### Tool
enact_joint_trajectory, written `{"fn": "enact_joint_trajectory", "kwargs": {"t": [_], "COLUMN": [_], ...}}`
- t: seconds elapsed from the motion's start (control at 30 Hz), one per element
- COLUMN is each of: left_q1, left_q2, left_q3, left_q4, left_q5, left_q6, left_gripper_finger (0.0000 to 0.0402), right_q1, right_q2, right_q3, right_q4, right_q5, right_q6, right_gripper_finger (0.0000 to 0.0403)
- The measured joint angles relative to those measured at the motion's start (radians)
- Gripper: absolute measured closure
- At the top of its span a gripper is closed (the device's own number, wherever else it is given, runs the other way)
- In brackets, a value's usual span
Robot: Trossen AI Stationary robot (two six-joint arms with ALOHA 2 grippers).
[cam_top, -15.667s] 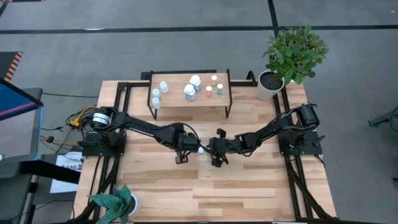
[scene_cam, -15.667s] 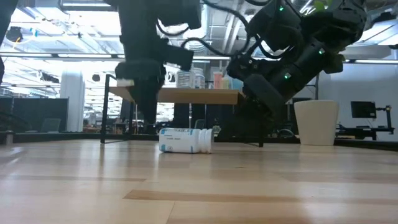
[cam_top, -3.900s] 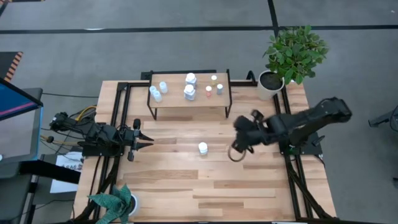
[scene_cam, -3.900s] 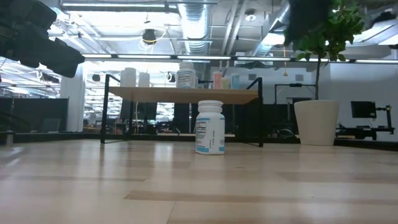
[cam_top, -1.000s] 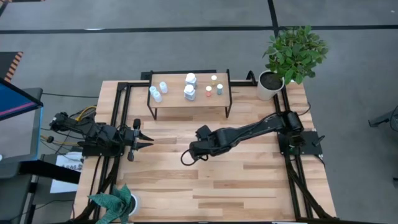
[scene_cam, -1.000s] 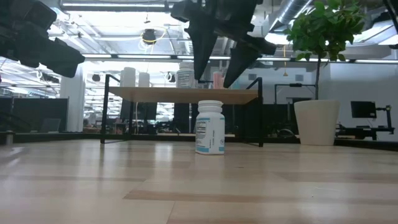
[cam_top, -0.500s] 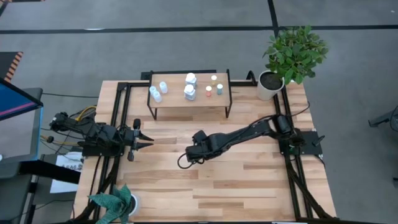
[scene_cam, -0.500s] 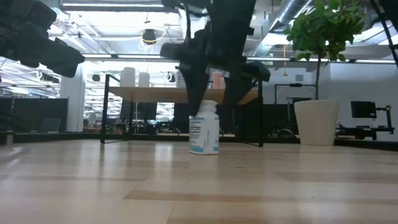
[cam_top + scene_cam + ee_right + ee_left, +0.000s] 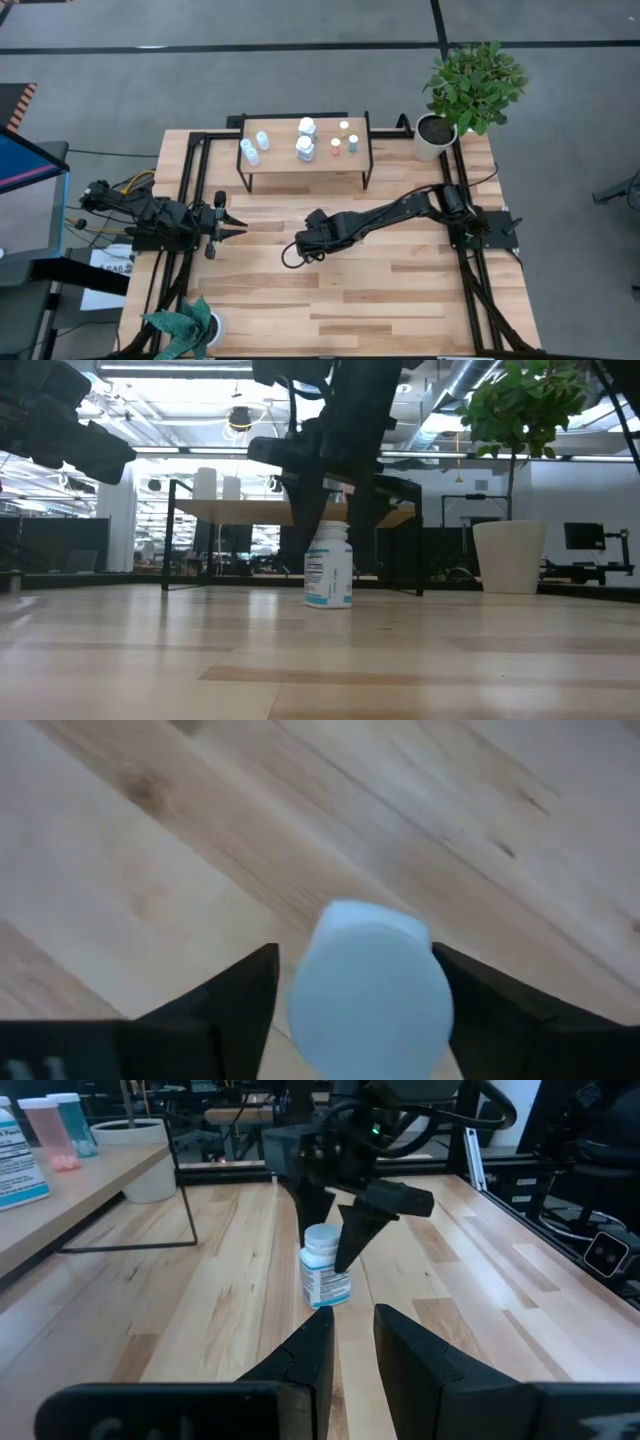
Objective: Pick and place medicine bottles onto shelf by color
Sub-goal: Put the white pill bottle on the shelf
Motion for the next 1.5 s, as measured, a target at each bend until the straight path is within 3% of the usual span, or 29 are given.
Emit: {"fn": "enact_joint_trajectory", "kwargs": {"t": [0.3, 0.6, 0.8, 0.93, 1.1, 1.3, 1.5], "left_q1": [0.0, 0.0, 0.0, 0.0, 0.0, 0.0, 0.0], "left_q2": [0.0, 0.0, 0.0, 0.0, 0.0, 0.0, 0.0], "left_q3": [0.0, 0.0, 0.0, 0.0, 0.0, 0.0, 0.0], "left_q4": [0.0, 0.0, 0.0, 0.0, 0.0, 0.0, 0.0], "left_q5": [0.0, 0.0, 0.0, 0.0, 0.0, 0.0, 0.0], "left_q6": [0.0, 0.0, 0.0, 0.0, 0.0, 0.0, 0.0], "left_gripper_finger": [0.0338, 0.0338, 0.0338, 0.0338, 0.0338, 0.0338, 0.0338], "right_q1": [-0.003, -0.046, -0.131, -0.199, -0.286, -0.377, -0.428], "right_q2": [-0.013, -0.013, -0.013, -0.014, -0.014, 0.0, -0.002], "right_q3": [0.062, 0.276, 0.476, 0.572, 0.599, 0.598, 0.599], "right_q4": [-0.002, -0.141, -0.178, -0.186, -0.189, -0.193, -0.191], "right_q5": [-0.037, -0.058, -0.081, -0.113, -0.163, -0.173, -0.218], "right_q6": [-0.142, -0.317, -0.531, -0.648, -0.915, -0.976, -1.066], "right_gripper_finger": [0.0241, 0.0242, 0.0218, 0.0223, 0.0233, 0.0216, 0.0223]}}
